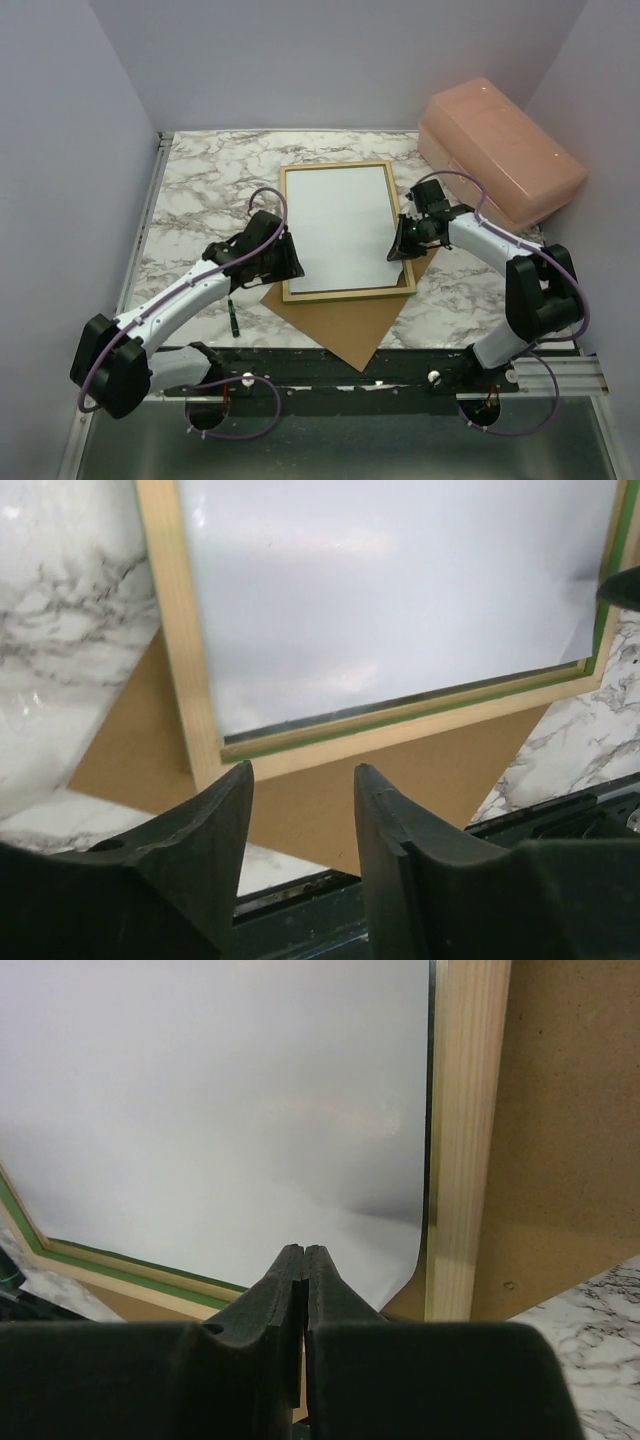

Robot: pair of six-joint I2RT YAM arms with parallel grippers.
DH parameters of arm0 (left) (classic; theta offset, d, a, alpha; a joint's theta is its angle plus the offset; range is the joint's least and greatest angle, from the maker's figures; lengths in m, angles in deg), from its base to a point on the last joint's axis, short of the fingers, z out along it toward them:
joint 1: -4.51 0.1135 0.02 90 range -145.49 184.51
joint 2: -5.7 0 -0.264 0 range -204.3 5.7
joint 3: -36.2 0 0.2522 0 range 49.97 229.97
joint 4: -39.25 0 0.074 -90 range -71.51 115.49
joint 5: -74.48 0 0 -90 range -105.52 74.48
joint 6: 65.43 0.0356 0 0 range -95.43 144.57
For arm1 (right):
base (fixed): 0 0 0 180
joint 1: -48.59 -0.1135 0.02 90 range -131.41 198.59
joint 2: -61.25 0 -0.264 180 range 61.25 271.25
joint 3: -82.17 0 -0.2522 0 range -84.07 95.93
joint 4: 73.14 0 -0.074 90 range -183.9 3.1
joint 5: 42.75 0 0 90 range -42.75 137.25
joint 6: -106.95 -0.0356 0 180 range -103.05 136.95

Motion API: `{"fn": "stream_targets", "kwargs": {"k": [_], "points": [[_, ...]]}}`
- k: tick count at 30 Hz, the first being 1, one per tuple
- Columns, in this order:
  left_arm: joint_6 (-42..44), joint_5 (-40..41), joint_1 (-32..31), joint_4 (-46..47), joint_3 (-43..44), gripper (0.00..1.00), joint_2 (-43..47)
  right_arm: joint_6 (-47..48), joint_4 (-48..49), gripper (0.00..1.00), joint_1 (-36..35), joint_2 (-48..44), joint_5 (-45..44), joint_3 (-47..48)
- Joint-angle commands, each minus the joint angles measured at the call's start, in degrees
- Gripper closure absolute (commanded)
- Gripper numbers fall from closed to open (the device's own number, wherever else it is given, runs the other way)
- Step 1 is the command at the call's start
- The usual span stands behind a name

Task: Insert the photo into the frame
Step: Place the photo in the photo frame.

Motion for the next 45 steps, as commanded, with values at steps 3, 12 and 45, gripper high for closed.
{"fn": "stream_targets", "kwargs": {"k": [3, 12, 45], "points": [[7.58, -0.32, -0.46, 1.98, 10.68, 0.63, -13.09, 2.06, -3.62, 0.94, -0.66, -2.65, -2.31, -3.19], [9.69, -2.05, -0.64, 0.34, 17.60, 0.69, -28.31, 2.76, -6.48, 0.95, -1.09, -5.80, -3.85, -6.11], [8.88, -1.29, -0.65, -1.78, 19.19, 0.69, -34.26, 1.70, -9.91, 0.97, -2.81, -1.77, -6.91, -2.32]]}}
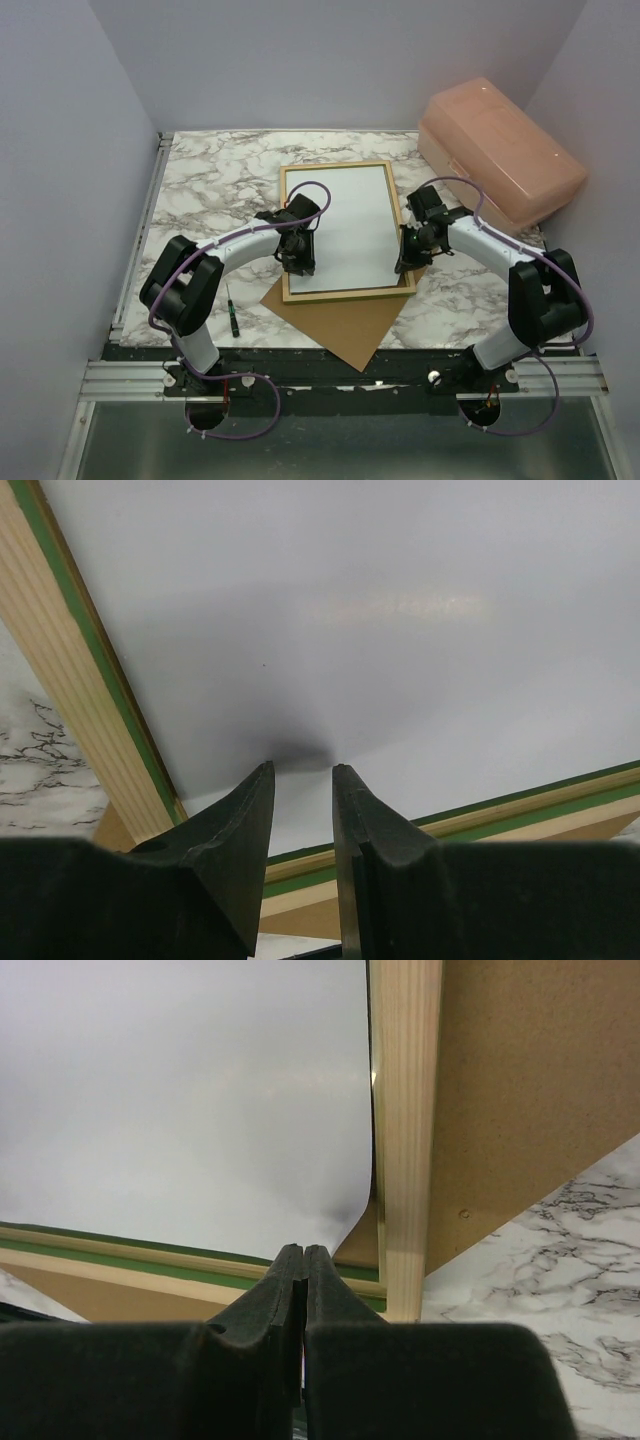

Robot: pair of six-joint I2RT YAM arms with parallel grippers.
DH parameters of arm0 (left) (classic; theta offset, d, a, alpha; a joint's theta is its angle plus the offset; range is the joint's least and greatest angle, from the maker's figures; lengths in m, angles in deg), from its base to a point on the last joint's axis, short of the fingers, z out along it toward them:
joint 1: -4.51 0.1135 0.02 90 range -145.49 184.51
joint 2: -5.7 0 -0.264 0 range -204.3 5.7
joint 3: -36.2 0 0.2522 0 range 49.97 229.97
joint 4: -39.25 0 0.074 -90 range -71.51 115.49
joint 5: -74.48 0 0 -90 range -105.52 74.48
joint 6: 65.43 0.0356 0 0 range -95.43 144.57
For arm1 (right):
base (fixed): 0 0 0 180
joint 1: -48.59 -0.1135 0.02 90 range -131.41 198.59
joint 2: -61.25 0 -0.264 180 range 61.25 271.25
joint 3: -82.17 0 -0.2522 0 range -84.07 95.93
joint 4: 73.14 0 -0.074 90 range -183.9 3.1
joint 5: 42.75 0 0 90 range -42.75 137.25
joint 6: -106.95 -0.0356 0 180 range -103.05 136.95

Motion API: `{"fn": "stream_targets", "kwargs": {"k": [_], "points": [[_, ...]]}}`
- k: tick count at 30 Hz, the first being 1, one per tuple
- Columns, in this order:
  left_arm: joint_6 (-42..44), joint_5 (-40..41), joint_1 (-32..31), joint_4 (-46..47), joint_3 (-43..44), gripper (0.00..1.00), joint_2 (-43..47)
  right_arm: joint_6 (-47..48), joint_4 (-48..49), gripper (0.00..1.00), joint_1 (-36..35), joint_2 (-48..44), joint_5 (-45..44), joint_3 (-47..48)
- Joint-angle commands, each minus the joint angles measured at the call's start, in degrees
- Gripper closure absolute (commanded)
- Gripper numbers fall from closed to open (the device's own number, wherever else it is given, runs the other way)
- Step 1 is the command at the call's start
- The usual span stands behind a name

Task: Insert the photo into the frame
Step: Place the photo in the photo frame.

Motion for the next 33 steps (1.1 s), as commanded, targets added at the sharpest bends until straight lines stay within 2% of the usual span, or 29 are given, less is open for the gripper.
{"fn": "stream_targets", "kwargs": {"k": [1, 15, 22, 25, 30, 33], "points": [[0.18, -0.59, -0.46, -0.51, 0.71, 0.69, -1.07, -0.50, -2.89, 0.97, -1.11, 0.77, -2.19, -1.78], [0.00, -0.32, -0.46, -0.29, 0.71, 0.69, -1.41, -1.73, -6.30, 0.99, -2.18, 5.38, -12.39, -1.88], [0.09, 0.01, -0.51, -0.63, 0.97, 0.67, -1.42, -2.50, -6.20, 0.99, -5.48, 10.10, -16.13, -0.37], [0.34, 0.11, -0.55, -1.05, 1.28, 0.58, -1.27, -3.25, -7.96, 0.99, -7.84, 12.19, -20.52, 0.59], [1.48, -0.30, -0.87, -0.64, 1.46, 0.25, 3.39, -4.09, -9.30, 0.98, -9.87, 12.66, -23.16, 2.24], [1.93, -1.40, -0.98, -0.13, 1.59, 0.11, 10.21, -3.89, -9.38, 0.97, -9.92, 12.26, -21.83, 3.54]]}}
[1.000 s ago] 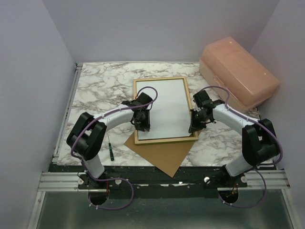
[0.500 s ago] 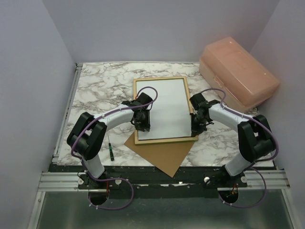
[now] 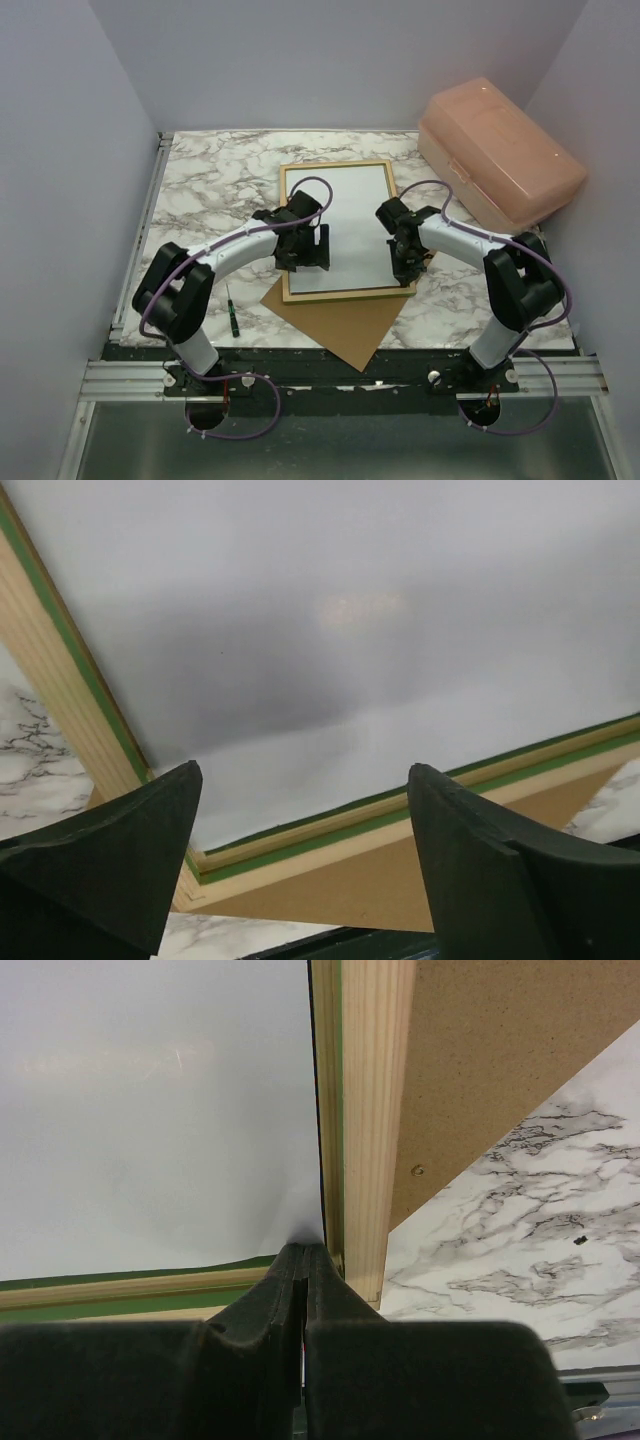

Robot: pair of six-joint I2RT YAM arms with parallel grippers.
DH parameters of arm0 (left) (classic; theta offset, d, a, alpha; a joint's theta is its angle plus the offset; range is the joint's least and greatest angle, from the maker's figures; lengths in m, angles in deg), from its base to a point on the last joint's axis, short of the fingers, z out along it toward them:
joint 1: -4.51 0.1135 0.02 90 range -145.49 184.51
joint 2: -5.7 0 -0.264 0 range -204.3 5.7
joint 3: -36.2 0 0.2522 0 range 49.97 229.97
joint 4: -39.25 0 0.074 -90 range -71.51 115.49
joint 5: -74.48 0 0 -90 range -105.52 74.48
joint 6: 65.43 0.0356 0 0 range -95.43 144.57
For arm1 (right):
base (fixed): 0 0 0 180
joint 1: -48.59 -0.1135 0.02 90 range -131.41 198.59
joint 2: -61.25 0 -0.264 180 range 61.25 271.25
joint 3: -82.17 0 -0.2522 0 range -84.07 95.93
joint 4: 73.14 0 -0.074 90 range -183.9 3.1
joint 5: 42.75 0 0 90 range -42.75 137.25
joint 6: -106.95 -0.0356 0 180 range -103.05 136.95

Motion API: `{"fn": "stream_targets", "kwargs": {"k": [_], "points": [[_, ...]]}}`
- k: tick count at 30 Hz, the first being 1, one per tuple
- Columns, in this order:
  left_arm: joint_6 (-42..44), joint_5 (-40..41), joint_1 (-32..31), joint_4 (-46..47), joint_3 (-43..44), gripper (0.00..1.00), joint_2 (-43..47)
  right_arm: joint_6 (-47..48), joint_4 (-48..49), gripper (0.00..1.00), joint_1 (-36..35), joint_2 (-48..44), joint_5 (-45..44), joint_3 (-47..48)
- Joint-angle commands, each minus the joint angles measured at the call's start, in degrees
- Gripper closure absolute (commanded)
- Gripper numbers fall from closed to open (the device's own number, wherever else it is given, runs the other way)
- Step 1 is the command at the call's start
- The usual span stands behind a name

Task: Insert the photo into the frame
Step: Place the photo in the photo frame, then move the photo frame to the center of the board.

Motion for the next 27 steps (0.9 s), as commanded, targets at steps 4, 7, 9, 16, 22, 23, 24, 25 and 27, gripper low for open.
{"fn": "stream_targets", "kwargs": {"k": [4, 7, 9, 16, 22, 23, 24, 25, 27], "points": [[0.92, -4.61, -0.09, 1.76, -0.10, 0.06, 18.91, -0.71, 0.95, 0.92, -0.21, 1.39, -0.26, 1.52], [-1.38, -7.89, -0.09, 4.12, -2.75, 0.05, 25.57, -0.93, 1.00, 0.77, -0.26, -0.97, 2.71, 3.58], [-2.86, -10.03, -0.08, 5.88, -5.17, 0.05, 29.15, -1.05, 1.01, 0.70, -0.24, -2.34, 3.94, 4.89], [-7.14, -11.99, -0.31, 9.62, -14.37, 0.04, 40.03, -1.39, 1.35, 0.63, 0.82, -4.77, 6.51, 6.74], [-9.14, -12.77, -0.53, 10.75, -20.34, 0.04, 43.83, 0.04, 1.95, 0.60, 6.65, -6.22, 5.79, 3.92], [-9.63, -12.84, -0.54, 11.12, -21.27, 0.04, 44.19, 0.65, 2.02, 0.60, 8.29, -6.22, 5.67, 3.18], [-10.11, -13.09, -0.65, 11.78, -22.35, 0.04, 44.58, 1.01, 2.61, 0.60, 9.56, -6.20, 5.82, 2.33], [-10.63, -13.32, -0.69, 12.22, -23.25, 0.04, 44.86, 1.46, 2.96, 0.60, 10.95, -6.17, 6.12, 1.45], [-11.36, -13.53, -0.95, 12.74, -24.71, 0.04, 45.19, 1.96, 3.85, 0.60, 12.71, -5.82, 7.37, 0.17]]}}
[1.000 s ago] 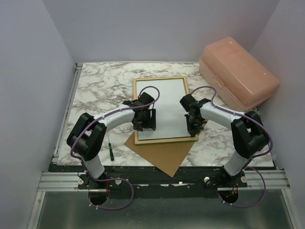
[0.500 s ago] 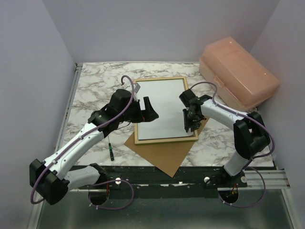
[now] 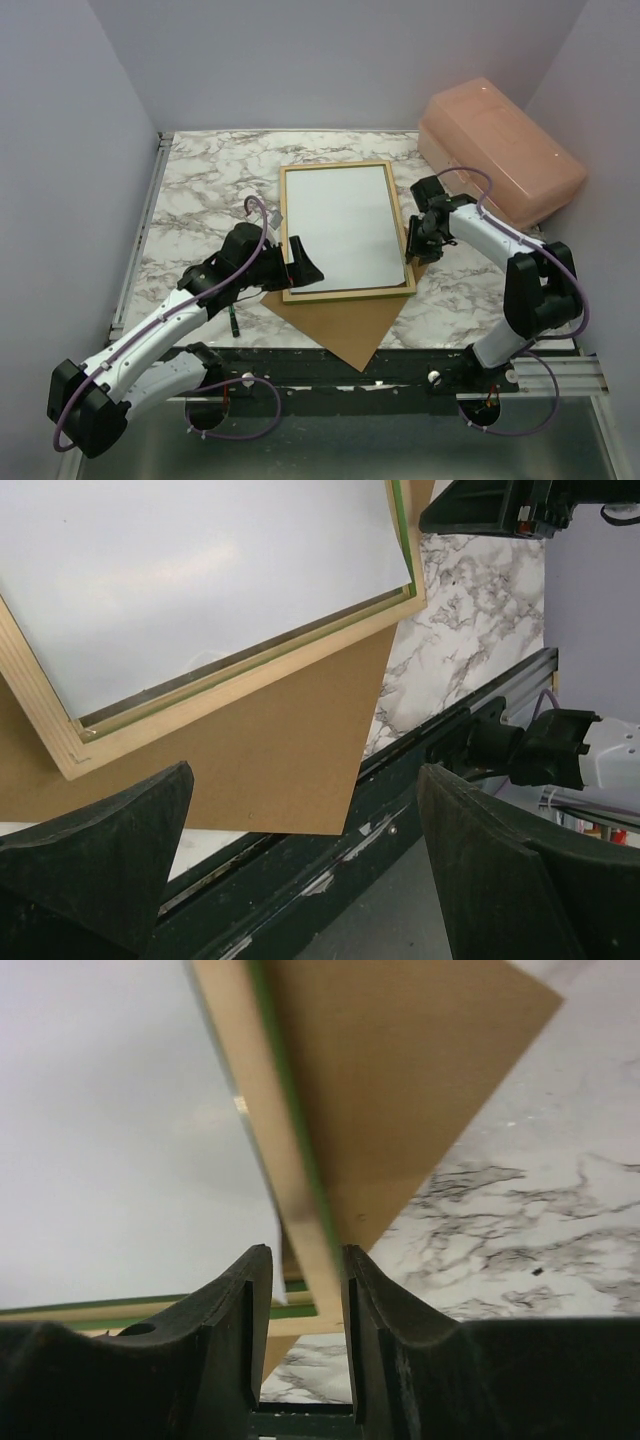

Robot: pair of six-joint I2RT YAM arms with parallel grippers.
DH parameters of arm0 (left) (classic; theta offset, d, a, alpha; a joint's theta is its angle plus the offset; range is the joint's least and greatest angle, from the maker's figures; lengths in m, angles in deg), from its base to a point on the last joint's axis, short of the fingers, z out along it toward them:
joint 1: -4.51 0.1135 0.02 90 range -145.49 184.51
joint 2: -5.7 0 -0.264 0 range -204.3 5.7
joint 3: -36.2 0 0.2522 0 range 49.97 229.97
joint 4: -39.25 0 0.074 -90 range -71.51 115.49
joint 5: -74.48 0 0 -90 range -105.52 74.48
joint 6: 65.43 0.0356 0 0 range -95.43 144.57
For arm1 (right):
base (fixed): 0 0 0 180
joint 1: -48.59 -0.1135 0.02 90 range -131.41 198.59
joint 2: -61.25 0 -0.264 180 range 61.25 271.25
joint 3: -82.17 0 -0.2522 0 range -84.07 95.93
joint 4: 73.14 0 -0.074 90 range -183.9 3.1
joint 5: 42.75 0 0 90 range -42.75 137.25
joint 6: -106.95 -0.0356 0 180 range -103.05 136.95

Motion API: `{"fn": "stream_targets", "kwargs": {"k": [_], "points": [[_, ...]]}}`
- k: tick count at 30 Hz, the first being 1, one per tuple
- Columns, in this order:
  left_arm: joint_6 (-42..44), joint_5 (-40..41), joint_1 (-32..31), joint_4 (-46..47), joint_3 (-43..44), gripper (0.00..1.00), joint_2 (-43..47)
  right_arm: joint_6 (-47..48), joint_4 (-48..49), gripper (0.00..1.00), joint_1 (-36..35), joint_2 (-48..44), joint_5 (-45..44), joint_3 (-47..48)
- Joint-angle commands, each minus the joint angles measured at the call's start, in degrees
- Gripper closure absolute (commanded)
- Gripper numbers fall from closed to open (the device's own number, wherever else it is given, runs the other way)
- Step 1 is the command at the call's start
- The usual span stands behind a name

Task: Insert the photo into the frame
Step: Move the photo frame to the center of the board.

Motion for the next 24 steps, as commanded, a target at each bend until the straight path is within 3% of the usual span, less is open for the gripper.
{"fn": "stream_targets", "kwargs": {"k": [1, 7, 15, 24], "points": [[-2.93, -2.07, -0.81, 3.38, -3.52, 0.04, 1.56, 2.01, 2.14, 0.59, 3.94, -0.46, 2.44, -3.53], [-4.05, -2.07, -1.22, 3.90, -6.60, 0.04, 2.33, 2.22, 5.07, 0.56, 4.73, 2.79, 8.03, -4.59], [-5.16, -1.76, -1.45, 4.58, -9.67, 0.04, 2.77, 0.17, 10.88, 0.56, 4.73, 4.45, 23.12, -5.40], [-4.28, 5.43, -2.05, -2.49, -10.42, 0.04, 0.33, -4.51, 17.58, 0.55, 4.52, 9.05, 34.54, -2.19]]}}
